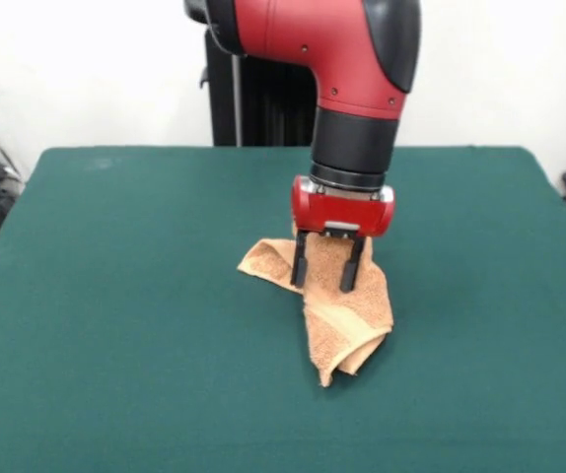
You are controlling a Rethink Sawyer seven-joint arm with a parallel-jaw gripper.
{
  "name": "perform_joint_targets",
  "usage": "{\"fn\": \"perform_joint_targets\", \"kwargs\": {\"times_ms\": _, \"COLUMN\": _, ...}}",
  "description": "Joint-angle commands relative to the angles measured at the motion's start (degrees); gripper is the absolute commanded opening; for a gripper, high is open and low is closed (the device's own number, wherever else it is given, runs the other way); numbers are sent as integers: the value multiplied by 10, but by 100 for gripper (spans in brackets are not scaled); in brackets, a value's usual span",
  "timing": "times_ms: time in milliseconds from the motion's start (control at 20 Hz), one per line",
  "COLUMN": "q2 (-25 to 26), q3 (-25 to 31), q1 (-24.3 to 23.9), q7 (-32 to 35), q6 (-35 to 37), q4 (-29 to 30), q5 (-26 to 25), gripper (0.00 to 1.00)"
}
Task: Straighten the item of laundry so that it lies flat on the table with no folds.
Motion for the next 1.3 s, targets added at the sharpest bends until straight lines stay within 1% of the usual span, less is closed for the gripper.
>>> {"fn": "perform_joint_targets", "kwargs": {"times_ms": 50, "q2": 49, "q3": 59, "q1": 33, "q7": 169, "q6": 7, "q4": 58, "q5": 52, "gripper": 100}}
{"fn": "perform_joint_targets", "kwargs": {"times_ms": 200, "q2": 43, "q3": 65, "q1": 40, "q7": 177, "q6": 11, "q4": 64, "q5": 69, "gripper": 100}}
{"fn": "perform_joint_targets", "kwargs": {"times_ms": 450, "q2": 32, "q3": 70, "q1": 66, "q7": 199, "q6": 17, "q4": 73, "q5": 116, "gripper": 100}}
{"fn": "perform_joint_targets", "kwargs": {"times_ms": 1000, "q2": 34, "q3": 84, "q1": 102, "q7": 216, "q6": 12, "q4": 72, "q5": 202, "gripper": 100}}
{"fn": "perform_joint_targets", "kwargs": {"times_ms": 1300, "q2": 35, "q3": 90, "q1": 118, "q7": 232, "q6": 8, "q4": 70, "q5": 231, "gripper": 100}}
